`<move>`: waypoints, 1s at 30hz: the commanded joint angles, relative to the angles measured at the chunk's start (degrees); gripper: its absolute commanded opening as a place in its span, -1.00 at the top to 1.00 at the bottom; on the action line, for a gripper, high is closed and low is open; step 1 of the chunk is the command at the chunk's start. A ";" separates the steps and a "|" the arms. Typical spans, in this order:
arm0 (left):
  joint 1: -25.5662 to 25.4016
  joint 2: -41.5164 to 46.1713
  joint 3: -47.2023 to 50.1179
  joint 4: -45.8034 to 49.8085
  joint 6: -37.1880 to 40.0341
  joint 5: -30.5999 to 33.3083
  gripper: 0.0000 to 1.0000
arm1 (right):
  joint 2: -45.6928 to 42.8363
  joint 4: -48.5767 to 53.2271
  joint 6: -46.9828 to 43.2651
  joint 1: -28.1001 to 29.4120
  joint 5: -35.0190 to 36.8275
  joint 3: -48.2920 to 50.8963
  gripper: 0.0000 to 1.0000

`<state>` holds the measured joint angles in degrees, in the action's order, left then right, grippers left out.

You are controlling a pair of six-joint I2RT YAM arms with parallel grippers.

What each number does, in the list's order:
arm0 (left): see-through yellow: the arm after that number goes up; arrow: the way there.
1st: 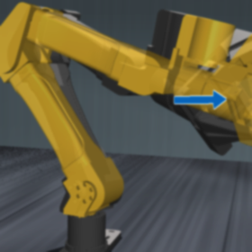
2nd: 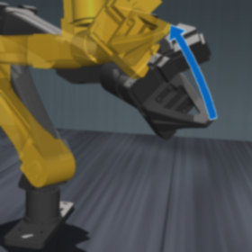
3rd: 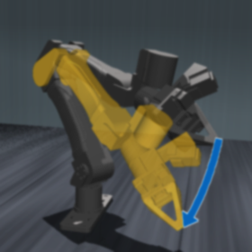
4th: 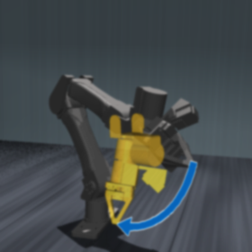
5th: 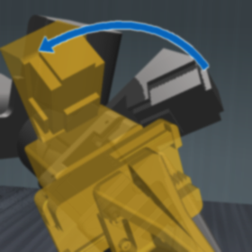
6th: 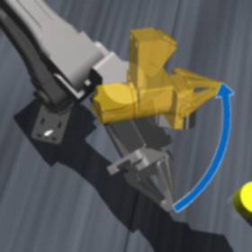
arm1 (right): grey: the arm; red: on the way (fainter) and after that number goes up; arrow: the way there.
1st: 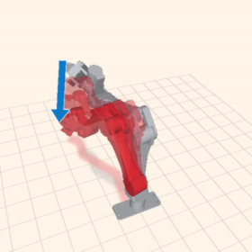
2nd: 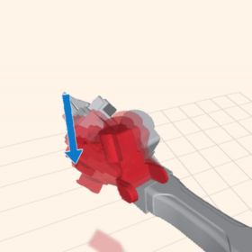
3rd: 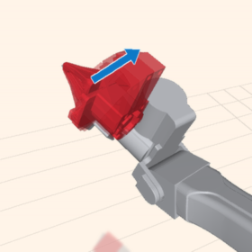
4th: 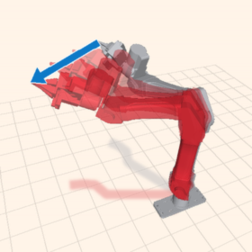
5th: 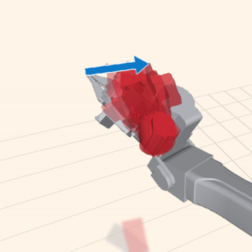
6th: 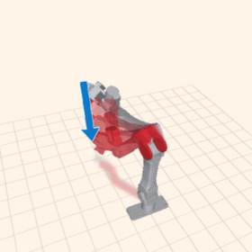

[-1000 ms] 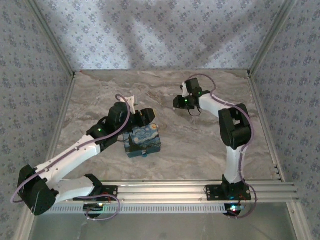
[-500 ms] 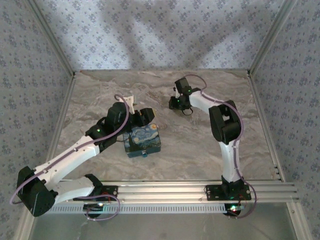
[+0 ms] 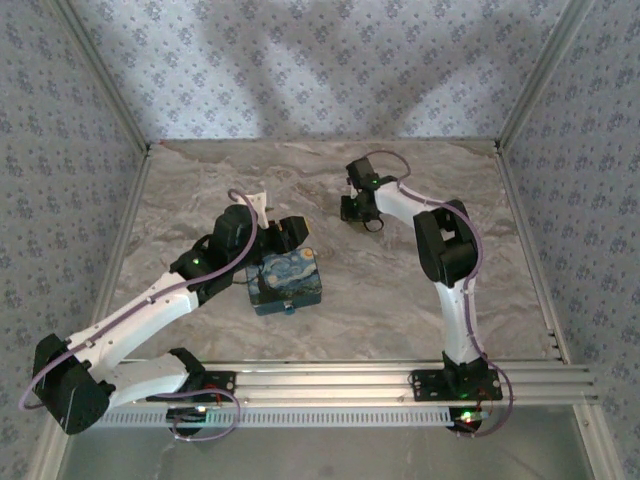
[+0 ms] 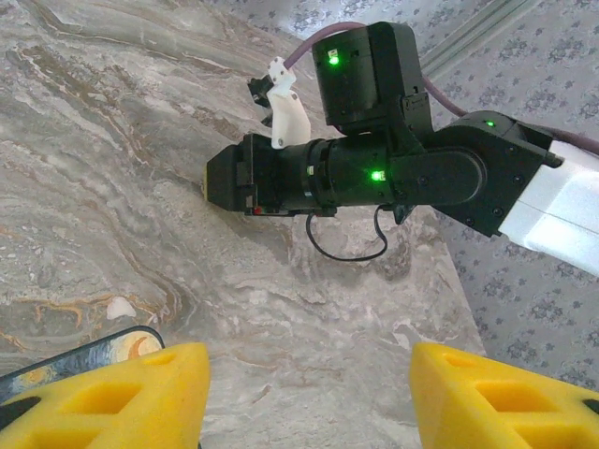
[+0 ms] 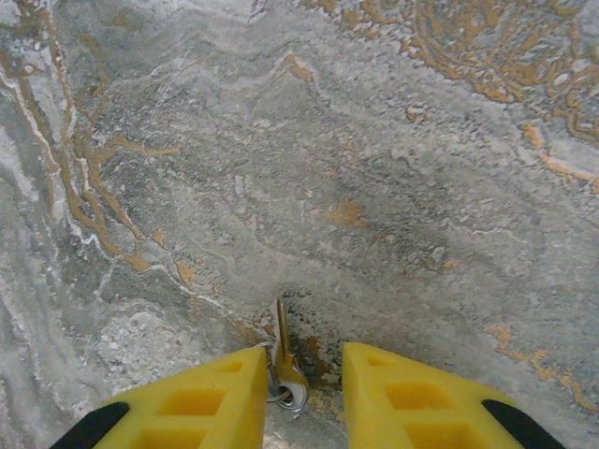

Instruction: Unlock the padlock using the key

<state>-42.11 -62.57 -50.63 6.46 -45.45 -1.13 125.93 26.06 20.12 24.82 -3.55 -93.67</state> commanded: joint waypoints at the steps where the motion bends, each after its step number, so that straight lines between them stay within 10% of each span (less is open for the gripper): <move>1: 0.24 1.13 0.56 0.39 1.01 0.87 -0.16 | 1.95 3.55 -0.86 1.42 1.16 -1.10 0.44; 16: 0.36 1.17 0.43 0.89 1.35 1.19 -0.17 | 0.84 4.62 -1.62 3.75 1.20 0.95 0.80; 30: 4.97 1.86 3.80 -4.11 -2.67 -5.29 -0.16 | -20.89 -13.32 -5.40 0.93 -9.12 22.07 1.00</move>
<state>-39.20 -62.33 -49.06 5.72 -46.17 -2.39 113.34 20.40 17.12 27.44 -6.00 -76.88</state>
